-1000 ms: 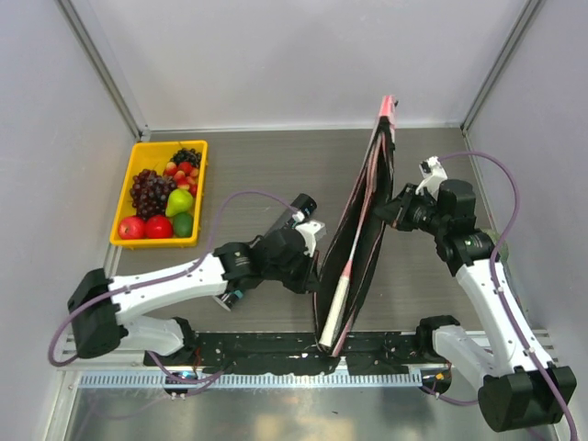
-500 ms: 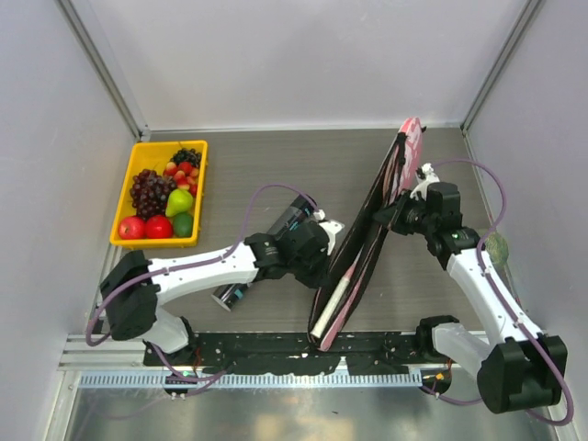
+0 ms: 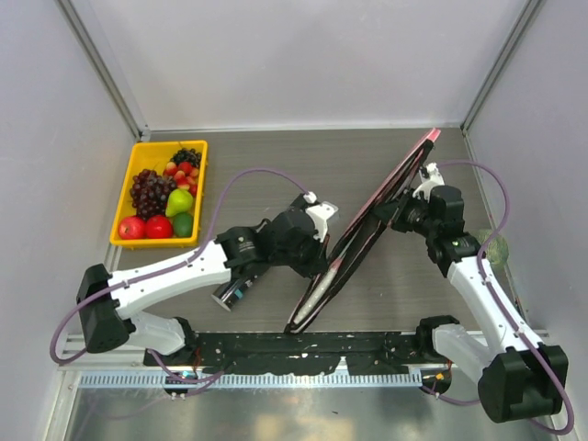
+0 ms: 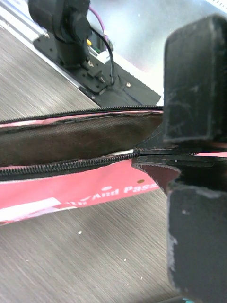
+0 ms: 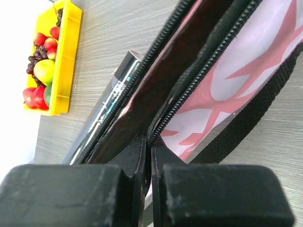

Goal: Pack up the badminton gear
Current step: Adjust the racket bag at the center of the board.

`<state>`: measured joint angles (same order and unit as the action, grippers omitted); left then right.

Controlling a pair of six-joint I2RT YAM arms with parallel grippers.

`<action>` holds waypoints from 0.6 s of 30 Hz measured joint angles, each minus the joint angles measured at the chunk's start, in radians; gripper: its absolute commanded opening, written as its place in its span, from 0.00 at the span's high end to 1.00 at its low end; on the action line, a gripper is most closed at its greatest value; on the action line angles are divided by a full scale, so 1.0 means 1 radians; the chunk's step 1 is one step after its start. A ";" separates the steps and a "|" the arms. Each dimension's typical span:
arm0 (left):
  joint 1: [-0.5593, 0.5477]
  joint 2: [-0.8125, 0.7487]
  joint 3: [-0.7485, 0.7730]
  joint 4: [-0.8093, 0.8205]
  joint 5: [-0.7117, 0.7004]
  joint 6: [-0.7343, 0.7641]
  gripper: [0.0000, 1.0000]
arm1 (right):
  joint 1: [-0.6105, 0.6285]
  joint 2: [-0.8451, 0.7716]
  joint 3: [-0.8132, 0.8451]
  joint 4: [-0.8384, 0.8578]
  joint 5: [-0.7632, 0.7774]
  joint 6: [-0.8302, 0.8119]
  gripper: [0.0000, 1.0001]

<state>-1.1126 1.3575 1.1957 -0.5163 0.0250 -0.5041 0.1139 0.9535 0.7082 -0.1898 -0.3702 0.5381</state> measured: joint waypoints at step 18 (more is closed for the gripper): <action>-0.064 0.106 -0.115 0.090 -0.010 0.015 1.00 | -0.001 0.022 -0.110 0.068 -0.021 0.019 0.37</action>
<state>-1.1767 1.4631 1.0809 -0.4263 0.0147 -0.4889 0.1127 0.9752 0.5980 -0.1223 -0.3908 0.5568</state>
